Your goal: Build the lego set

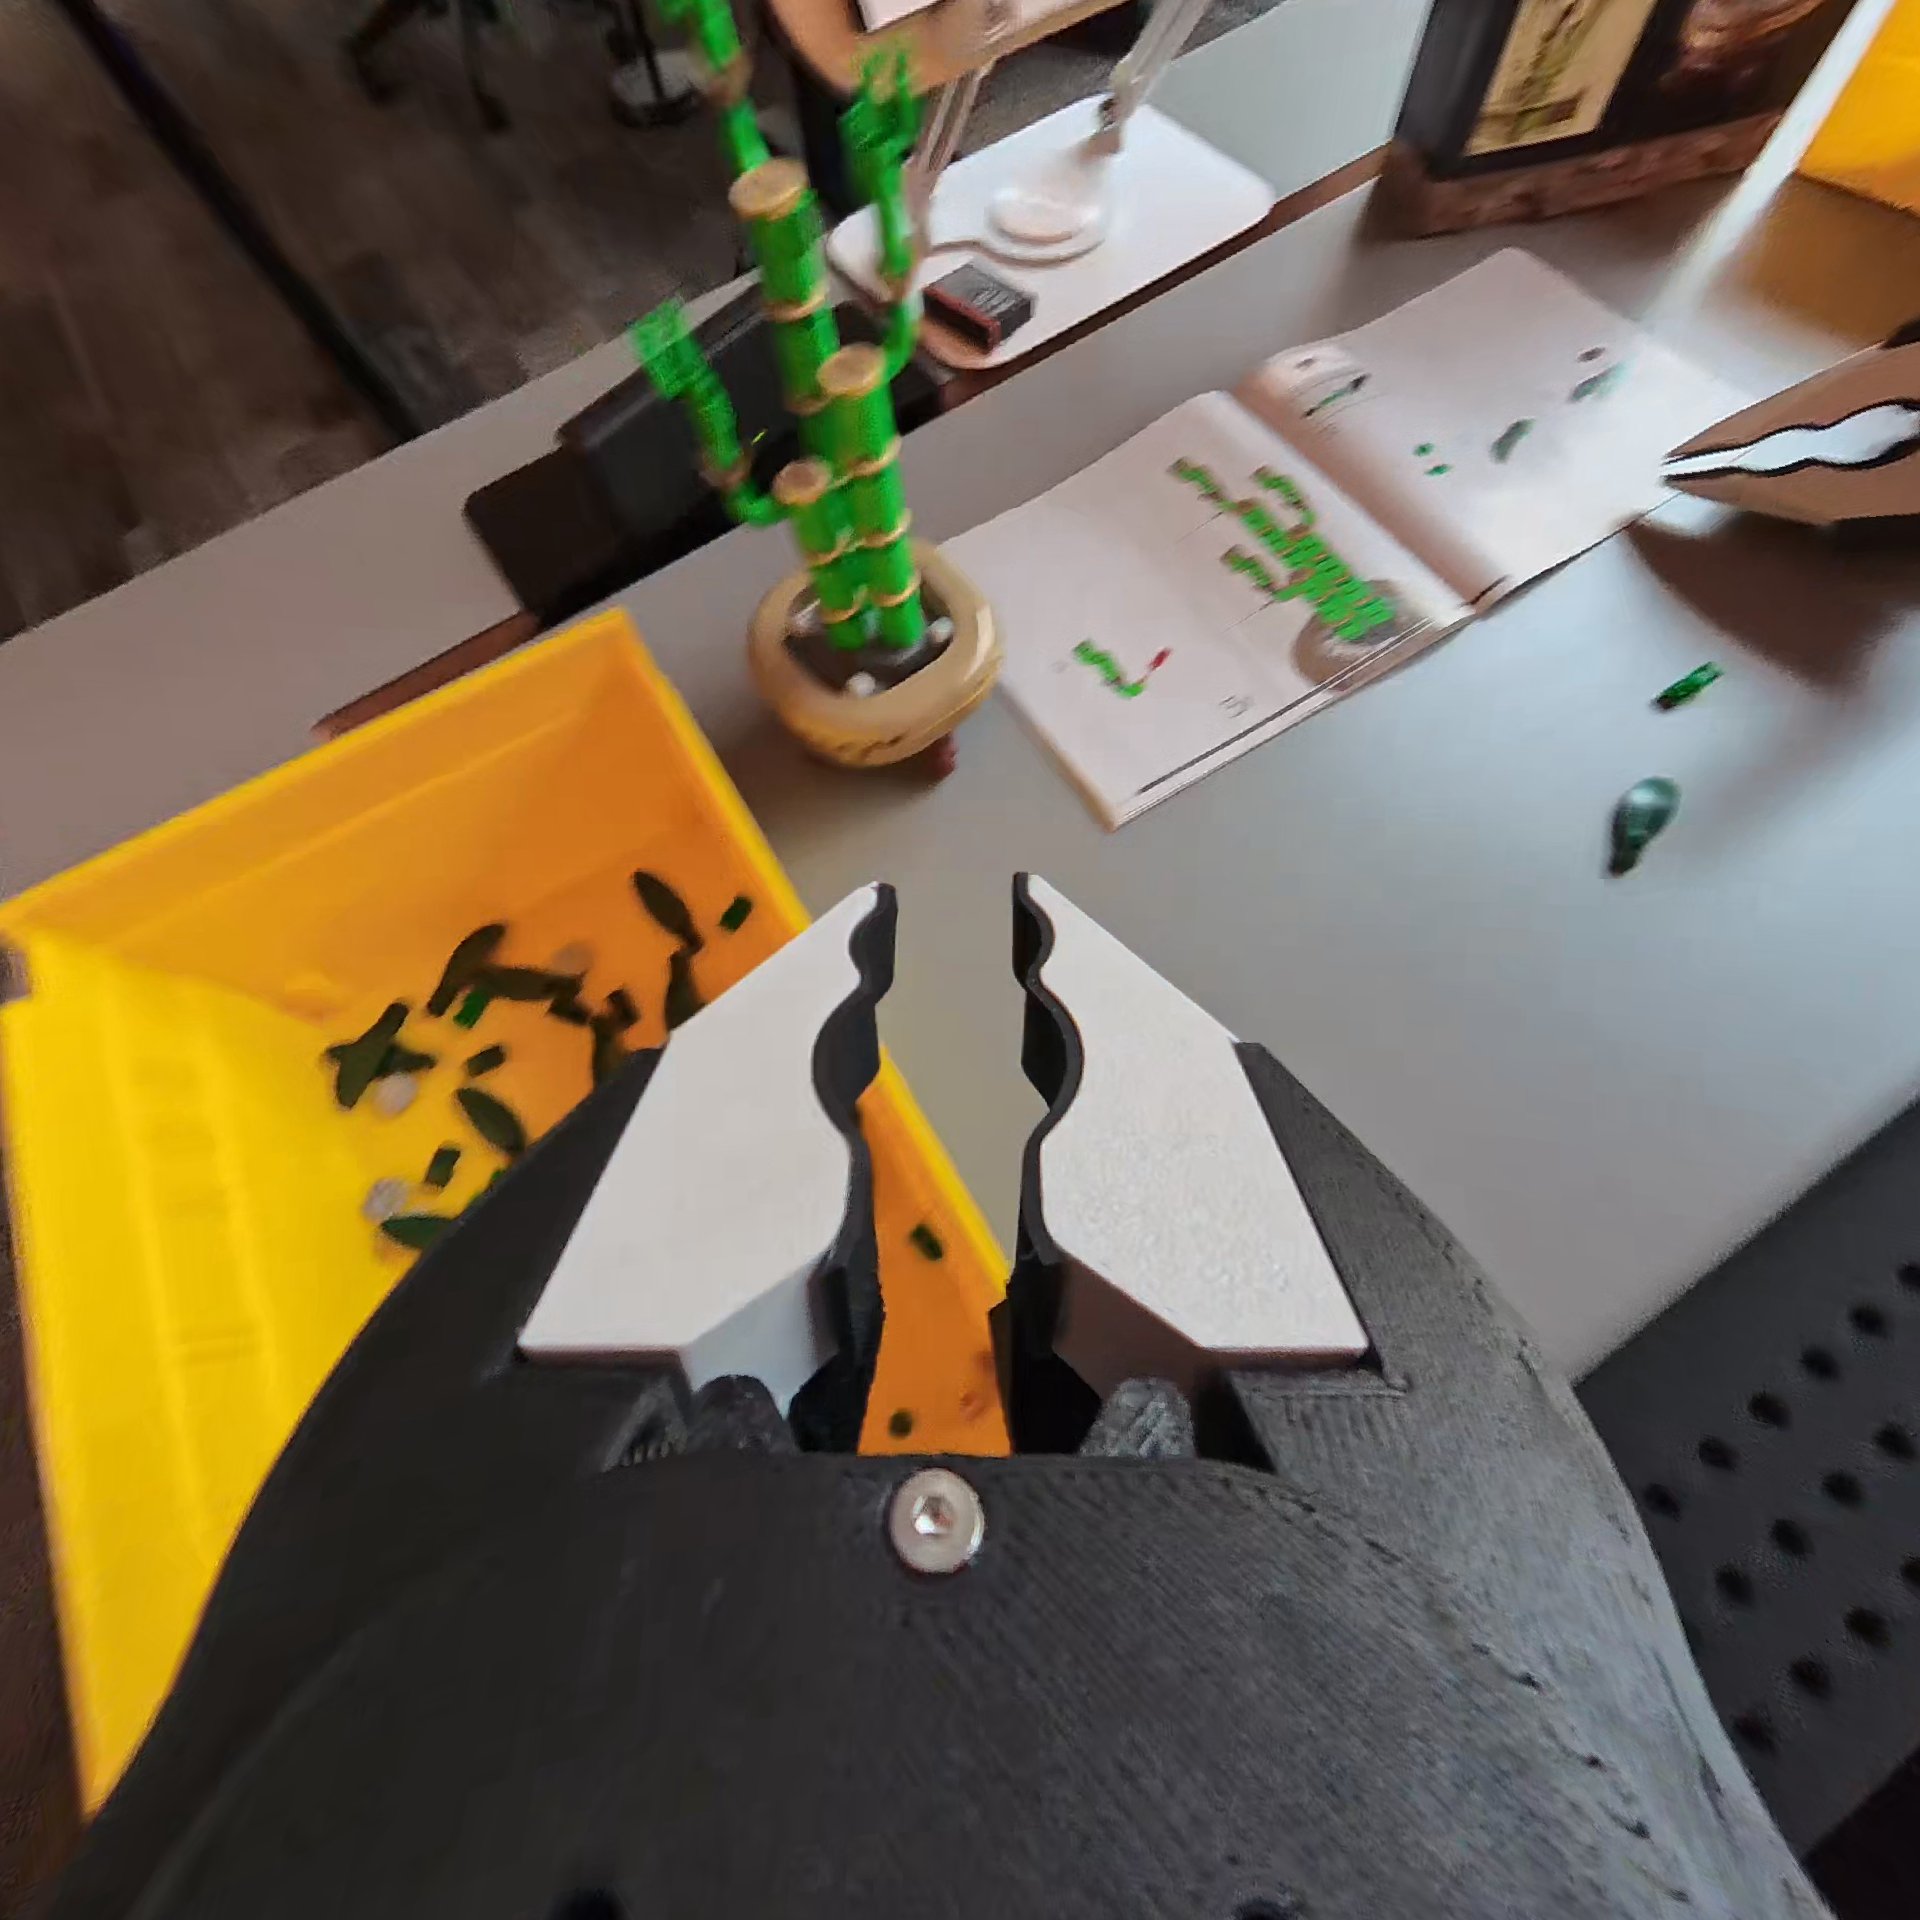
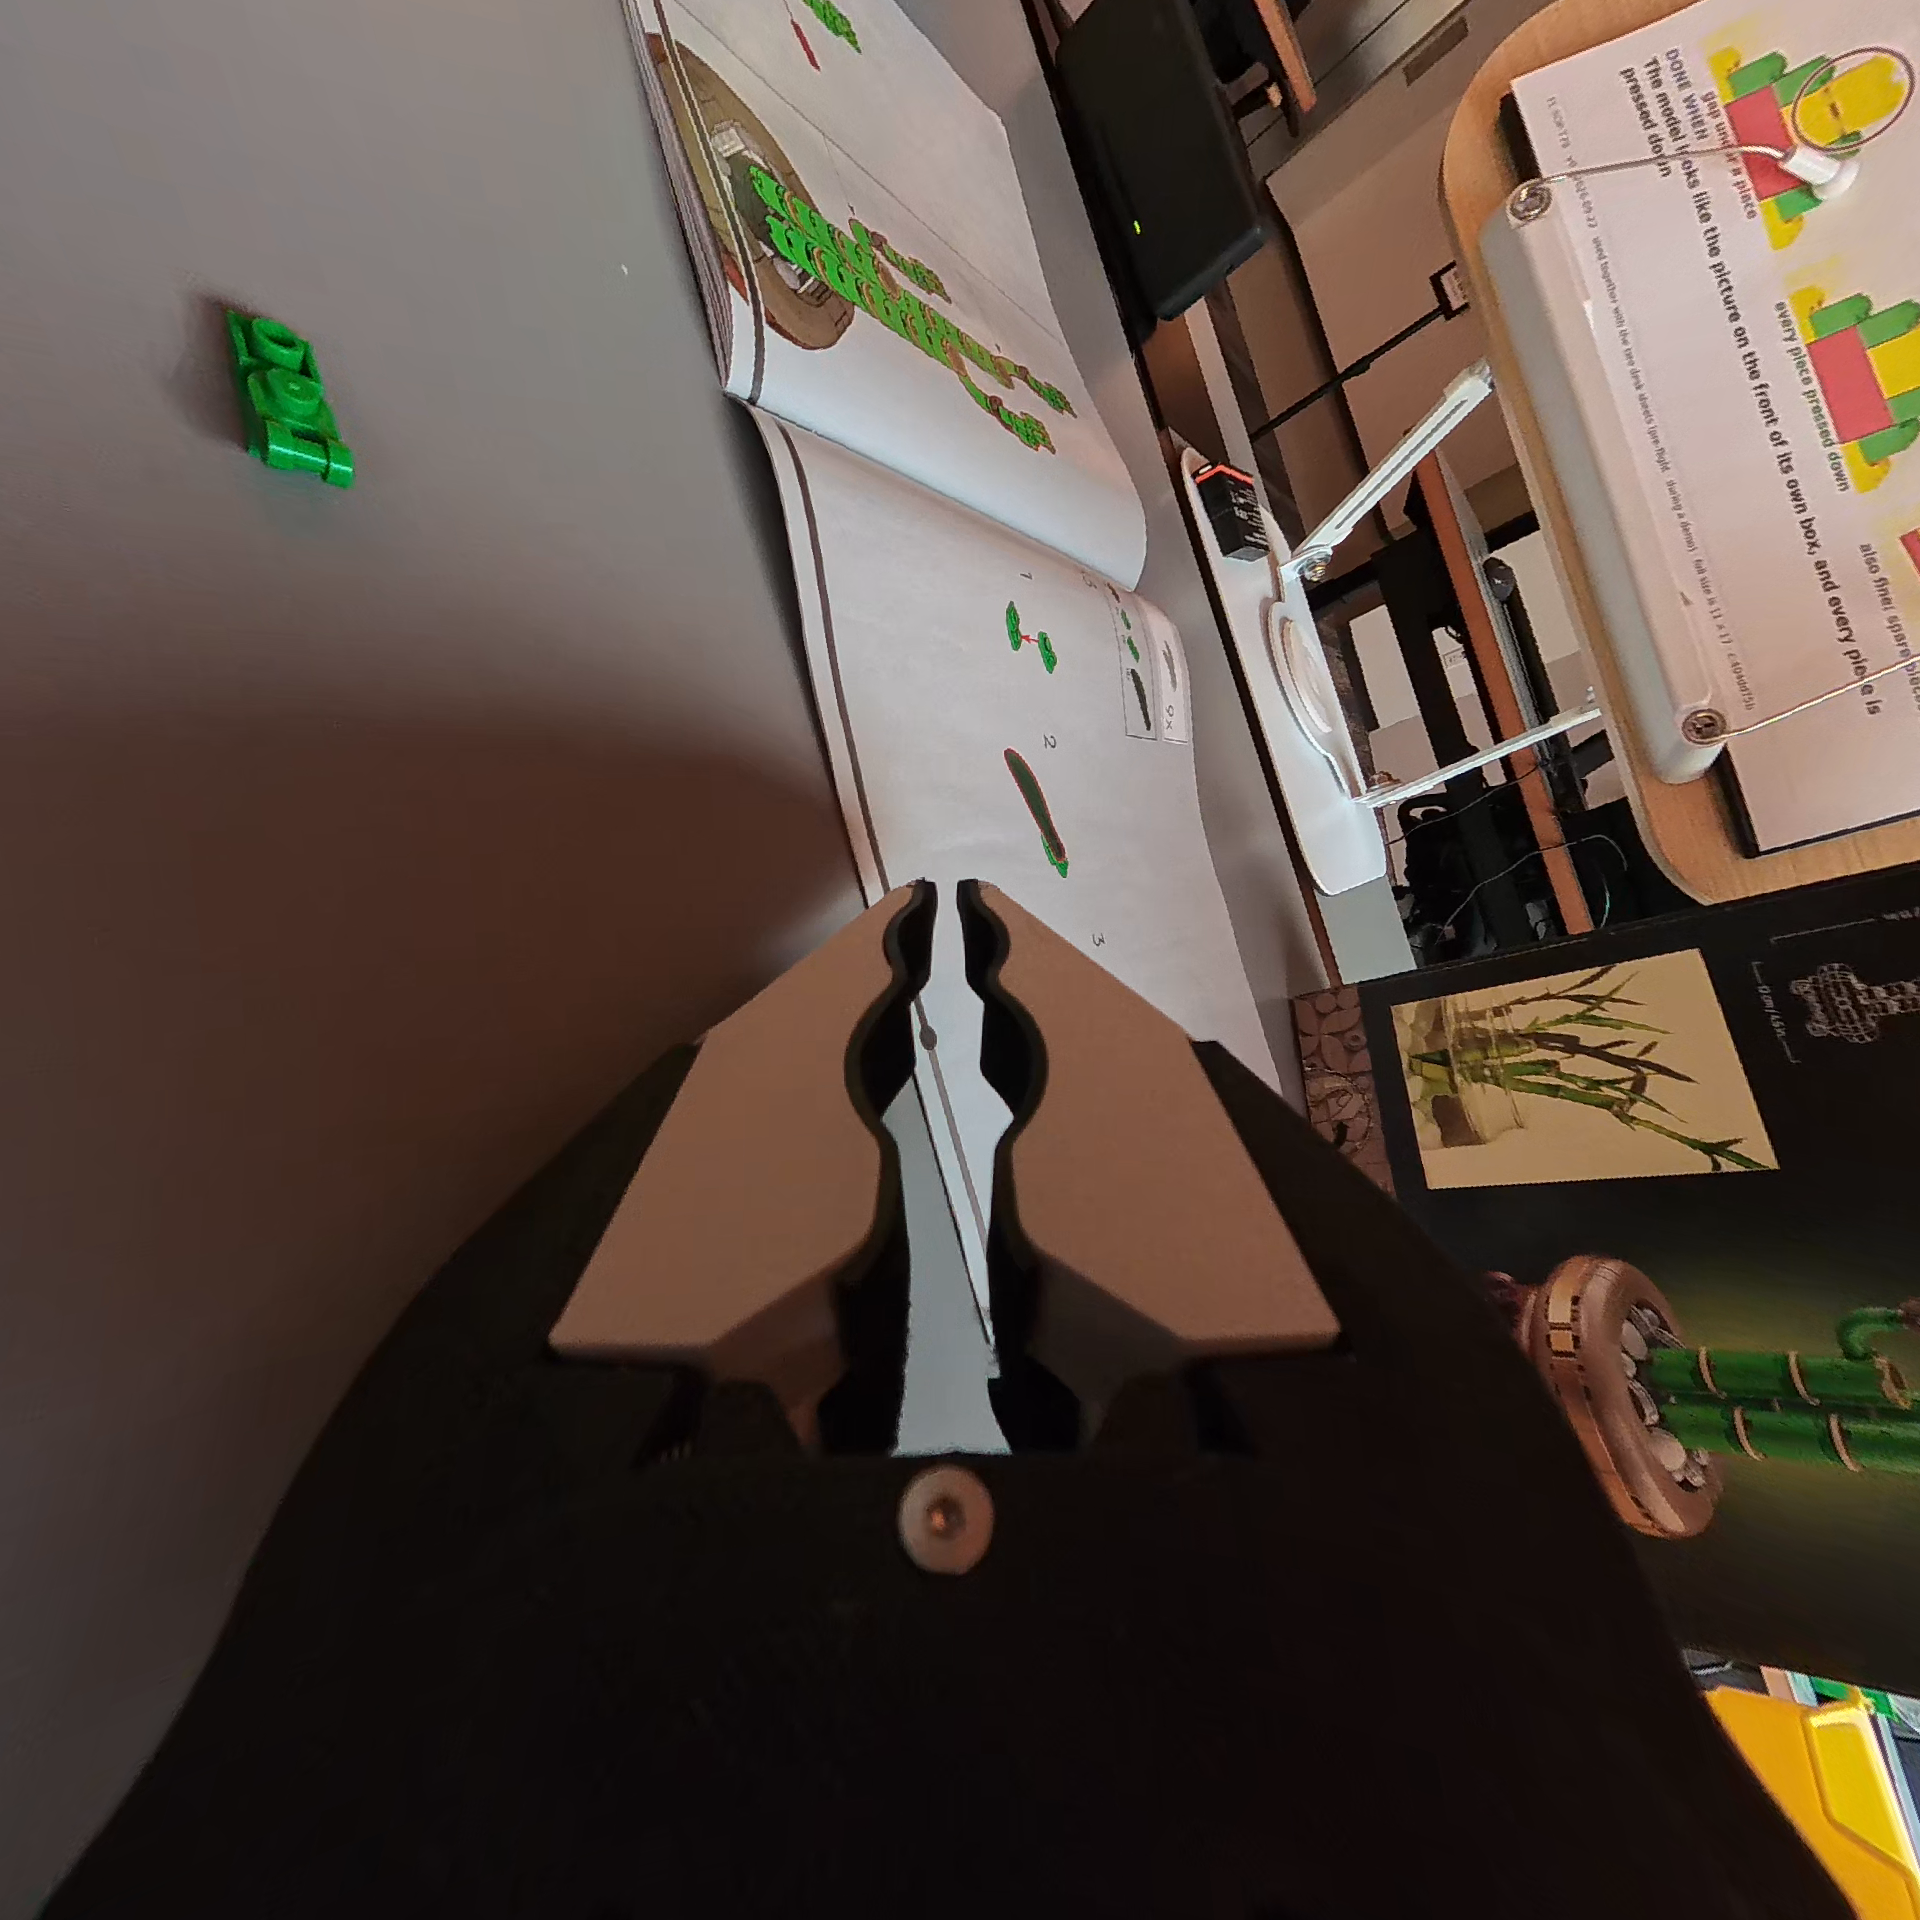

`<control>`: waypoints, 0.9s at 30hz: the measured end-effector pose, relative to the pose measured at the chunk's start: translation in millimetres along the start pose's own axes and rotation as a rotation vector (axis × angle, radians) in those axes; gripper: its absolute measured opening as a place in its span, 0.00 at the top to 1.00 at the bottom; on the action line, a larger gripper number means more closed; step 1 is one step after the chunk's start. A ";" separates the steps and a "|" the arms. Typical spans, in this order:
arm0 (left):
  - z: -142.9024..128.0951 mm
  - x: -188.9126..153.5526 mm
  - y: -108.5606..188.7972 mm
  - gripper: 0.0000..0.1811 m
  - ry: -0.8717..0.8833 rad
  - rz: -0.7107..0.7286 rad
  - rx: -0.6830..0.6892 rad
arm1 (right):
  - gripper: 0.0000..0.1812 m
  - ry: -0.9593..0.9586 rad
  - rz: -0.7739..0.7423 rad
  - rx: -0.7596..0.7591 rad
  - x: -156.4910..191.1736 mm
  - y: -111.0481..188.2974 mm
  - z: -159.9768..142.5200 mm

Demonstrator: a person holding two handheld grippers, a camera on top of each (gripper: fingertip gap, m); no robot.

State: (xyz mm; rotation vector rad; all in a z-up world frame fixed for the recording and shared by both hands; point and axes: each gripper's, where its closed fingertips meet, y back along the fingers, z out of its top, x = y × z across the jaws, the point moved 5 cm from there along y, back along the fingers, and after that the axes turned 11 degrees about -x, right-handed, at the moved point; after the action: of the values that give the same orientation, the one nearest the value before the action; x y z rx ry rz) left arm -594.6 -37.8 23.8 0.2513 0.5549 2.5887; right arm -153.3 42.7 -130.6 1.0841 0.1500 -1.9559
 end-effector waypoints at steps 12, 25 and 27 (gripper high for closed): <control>-52.9 67.0 -6.6 1.00 0.206 -0.125 0.148 | 0.98 0.009 -0.010 -0.004 -0.2 0.5 1.5; -103.6 127.8 -68.1 0.91 0.149 -0.018 0.389 | 0.98 0.010 -0.021 0.009 -1.2 0.1 0.4; -110.8 131.9 -72.6 0.90 0.192 -0.025 0.394 | 0.98 0.012 -0.023 0.012 -1.3 0.0 0.1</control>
State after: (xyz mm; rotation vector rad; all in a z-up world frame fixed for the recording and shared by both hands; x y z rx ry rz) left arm -709.1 47.4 -96.9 0.1221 1.1315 2.4740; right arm -153.0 43.5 -129.6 1.1059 0.1581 -1.9733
